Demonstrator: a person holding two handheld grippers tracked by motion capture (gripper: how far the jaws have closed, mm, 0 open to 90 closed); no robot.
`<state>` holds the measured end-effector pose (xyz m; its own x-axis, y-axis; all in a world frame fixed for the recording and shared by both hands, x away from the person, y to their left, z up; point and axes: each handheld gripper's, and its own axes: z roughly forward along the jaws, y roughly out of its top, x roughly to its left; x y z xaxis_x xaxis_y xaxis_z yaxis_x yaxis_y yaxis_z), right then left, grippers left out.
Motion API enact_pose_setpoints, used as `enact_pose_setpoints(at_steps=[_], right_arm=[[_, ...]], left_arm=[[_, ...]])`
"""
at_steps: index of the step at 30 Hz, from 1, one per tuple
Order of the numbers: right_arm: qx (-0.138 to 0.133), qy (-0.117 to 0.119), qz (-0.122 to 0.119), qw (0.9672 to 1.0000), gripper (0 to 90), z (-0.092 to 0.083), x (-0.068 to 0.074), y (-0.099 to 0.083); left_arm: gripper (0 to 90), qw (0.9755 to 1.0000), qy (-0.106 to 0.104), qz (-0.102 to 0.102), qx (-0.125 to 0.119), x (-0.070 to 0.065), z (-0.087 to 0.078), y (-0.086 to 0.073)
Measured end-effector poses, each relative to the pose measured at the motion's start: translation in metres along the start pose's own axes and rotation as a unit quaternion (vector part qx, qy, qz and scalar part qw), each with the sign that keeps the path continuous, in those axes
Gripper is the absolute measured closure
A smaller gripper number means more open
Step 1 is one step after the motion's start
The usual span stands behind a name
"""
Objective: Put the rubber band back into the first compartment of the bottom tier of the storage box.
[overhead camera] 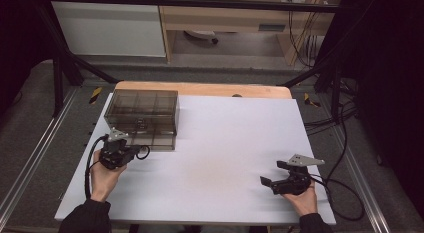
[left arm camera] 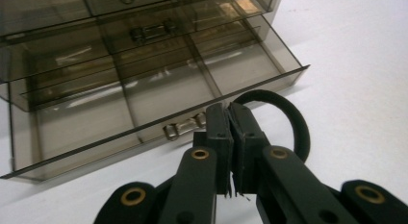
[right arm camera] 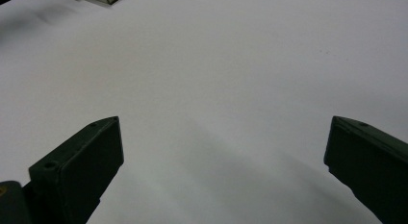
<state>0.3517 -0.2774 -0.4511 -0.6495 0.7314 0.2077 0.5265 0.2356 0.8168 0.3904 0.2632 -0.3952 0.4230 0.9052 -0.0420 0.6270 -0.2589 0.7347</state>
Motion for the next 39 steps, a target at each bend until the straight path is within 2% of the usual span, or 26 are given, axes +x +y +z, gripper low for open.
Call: enact_pose_setpoints(at_steps=[18, 39], right_arm=[[0.0, -0.001, -0.001, 1.0, 0.7, 0.0, 0.0, 0.0], [0.0, -0.002, 0.0, 1.0, 0.7, 0.0, 0.0, 0.0]], left_arm=[[86.8, 0.9996, 0.025, -0.015, 0.003, 0.019, -0.001, 0.003], [86.8, 0.9987, 0.039, -0.031, 0.003, 0.04, -0.001, 0.008]])
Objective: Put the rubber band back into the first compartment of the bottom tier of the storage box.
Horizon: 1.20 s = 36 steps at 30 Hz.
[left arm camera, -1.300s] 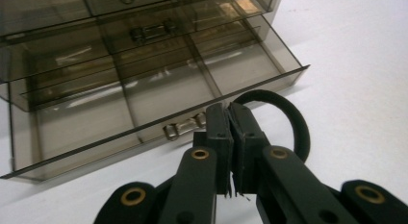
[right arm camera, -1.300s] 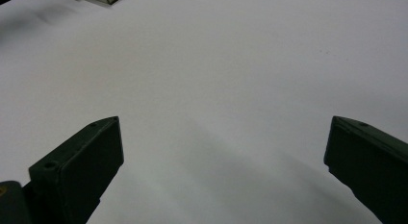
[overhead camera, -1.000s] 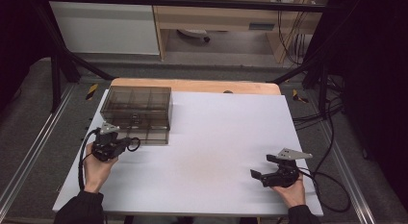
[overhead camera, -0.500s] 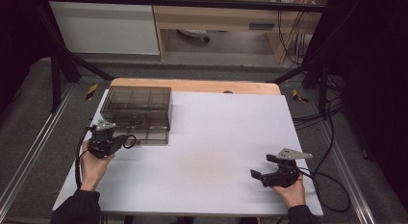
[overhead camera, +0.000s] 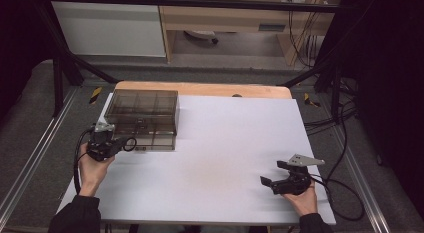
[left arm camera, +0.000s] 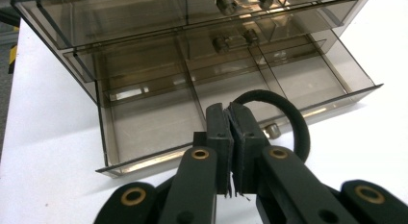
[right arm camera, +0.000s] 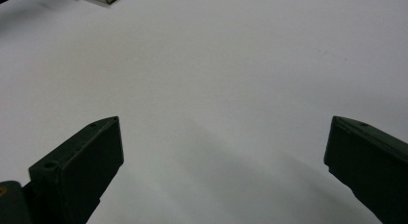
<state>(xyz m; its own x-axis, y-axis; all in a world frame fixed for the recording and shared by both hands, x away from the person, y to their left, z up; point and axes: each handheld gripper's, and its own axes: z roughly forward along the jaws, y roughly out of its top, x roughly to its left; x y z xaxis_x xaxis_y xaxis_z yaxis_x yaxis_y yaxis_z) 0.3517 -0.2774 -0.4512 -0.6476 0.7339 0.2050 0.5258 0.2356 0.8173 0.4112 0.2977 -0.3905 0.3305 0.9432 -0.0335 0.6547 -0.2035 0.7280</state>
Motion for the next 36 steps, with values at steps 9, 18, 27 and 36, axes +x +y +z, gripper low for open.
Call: enact_pose_setpoints(at_steps=[9, 18, 27, 36], right_arm=[[0.002, -0.001, 0.001, 1.0, 0.7, 0.0, 0.0, 0.0], [0.001, 0.0, 0.0, 1.0, 0.7, 0.0, 0.0, 0.0], [0.0, -0.001, 0.001, 1.0, 0.7, 0.0, 0.0, 0.0], [0.0, -0.001, 0.001, 1.0, 0.7, 0.0, 0.0, 0.0]], left_arm=[[86.8, 1.0, 0.004, -0.003, 0.002, 0.007, 0.004, 0.002], [86.8, 0.9999, 0.014, -0.008, 0.005, 0.014, 0.004, 0.008], [86.9, 0.9997, 0.021, -0.007, 0.009, 0.019, 0.008, 0.012], [86.9, 0.9994, 0.03, -0.01, 0.013, 0.024, 0.015, 0.013]])
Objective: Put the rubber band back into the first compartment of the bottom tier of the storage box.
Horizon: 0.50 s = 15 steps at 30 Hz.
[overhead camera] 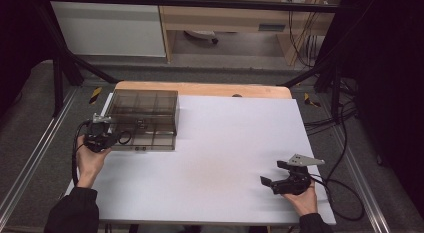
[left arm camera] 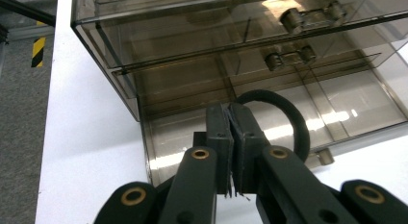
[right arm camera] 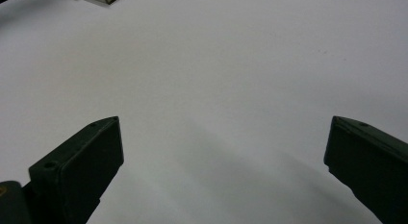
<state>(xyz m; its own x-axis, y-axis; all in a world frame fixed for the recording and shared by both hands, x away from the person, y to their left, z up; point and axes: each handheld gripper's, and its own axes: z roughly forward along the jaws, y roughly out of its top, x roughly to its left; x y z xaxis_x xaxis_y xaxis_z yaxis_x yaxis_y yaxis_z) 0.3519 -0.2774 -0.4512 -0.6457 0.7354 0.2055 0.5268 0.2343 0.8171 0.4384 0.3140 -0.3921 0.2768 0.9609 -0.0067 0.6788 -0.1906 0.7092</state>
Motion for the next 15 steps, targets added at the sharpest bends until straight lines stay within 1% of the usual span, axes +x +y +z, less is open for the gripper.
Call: enact_pose_setpoints(at_steps=[4, 15], right_arm=[[0.0, 0.0, 0.0, 1.0, 0.7, 0.0, 0.0, 0.0], [0.0, 0.0, 0.0, 1.0, 0.7, 0.0, 0.0, 0.0]], left_arm=[[86.9, 1.0, 0.002, -0.006, 0.001, 0.003, 0.003, 0.0], [86.8, 0.9998, 0.011, -0.014, 0.008, 0.01, 0.014, -0.001]])
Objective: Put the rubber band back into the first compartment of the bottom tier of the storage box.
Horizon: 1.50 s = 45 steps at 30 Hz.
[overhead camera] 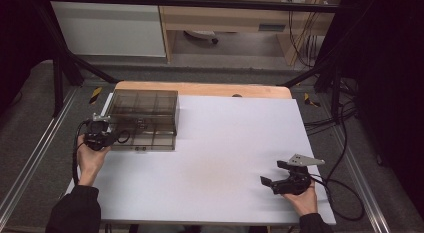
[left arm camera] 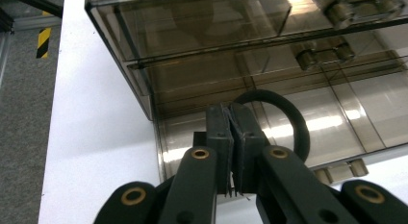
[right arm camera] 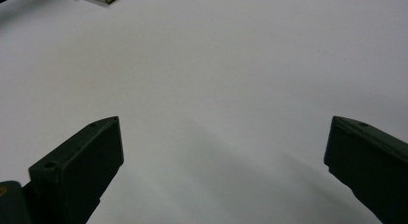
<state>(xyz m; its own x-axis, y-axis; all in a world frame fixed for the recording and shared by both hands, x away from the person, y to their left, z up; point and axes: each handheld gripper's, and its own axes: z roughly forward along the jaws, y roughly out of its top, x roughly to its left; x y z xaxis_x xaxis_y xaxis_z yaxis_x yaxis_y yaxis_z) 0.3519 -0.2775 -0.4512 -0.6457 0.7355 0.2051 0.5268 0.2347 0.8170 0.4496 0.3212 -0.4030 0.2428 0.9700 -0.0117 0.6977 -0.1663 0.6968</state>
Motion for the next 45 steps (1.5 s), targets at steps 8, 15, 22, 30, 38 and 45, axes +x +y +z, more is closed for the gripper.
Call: enact_pose_setpoints(at_steps=[8, 15, 22, 30, 38, 45], right_arm=[[0.0, 0.0, 0.0, 1.0, 0.7, 0.0, 0.0, 0.0], [0.0, 0.0, 0.0, 1.0, 0.7, 0.0, 0.0, 0.0], [0.0, 0.0, -0.001, 1.0, 0.7, 0.0, 0.0, 0.0], [0.0, 0.0, -0.001, 1.0, 0.7, 0.0, 0.0, 0.0], [0.0, 0.0, -0.001, 1.0, 0.7, 0.0, 0.0, 0.0], [0.0, 0.0, -0.001, 1.0, 0.7, 0.0, 0.0, 0.0]], left_arm=[[86.8, 1.0, 0.005, -0.005, 0.004, 0.003, 0.007, -0.002], [86.8, 0.9999, 0.01, -0.007, 0.011, 0.006, 0.015, -0.005], [86.7, 0.9996, 0.016, -0.006, 0.022, 0.007, 0.021, -0.009], [86.5, 0.9994, 0.018, 0.001, 0.03, 0.005, 0.025, -0.009], [85.8, 0.9989, 0.02, 0.004, 0.041, 0.004, 0.029, -0.011], [80.1, 0.9989, 0.019, 0.002, 0.044, 0.005, 0.03, -0.011]])
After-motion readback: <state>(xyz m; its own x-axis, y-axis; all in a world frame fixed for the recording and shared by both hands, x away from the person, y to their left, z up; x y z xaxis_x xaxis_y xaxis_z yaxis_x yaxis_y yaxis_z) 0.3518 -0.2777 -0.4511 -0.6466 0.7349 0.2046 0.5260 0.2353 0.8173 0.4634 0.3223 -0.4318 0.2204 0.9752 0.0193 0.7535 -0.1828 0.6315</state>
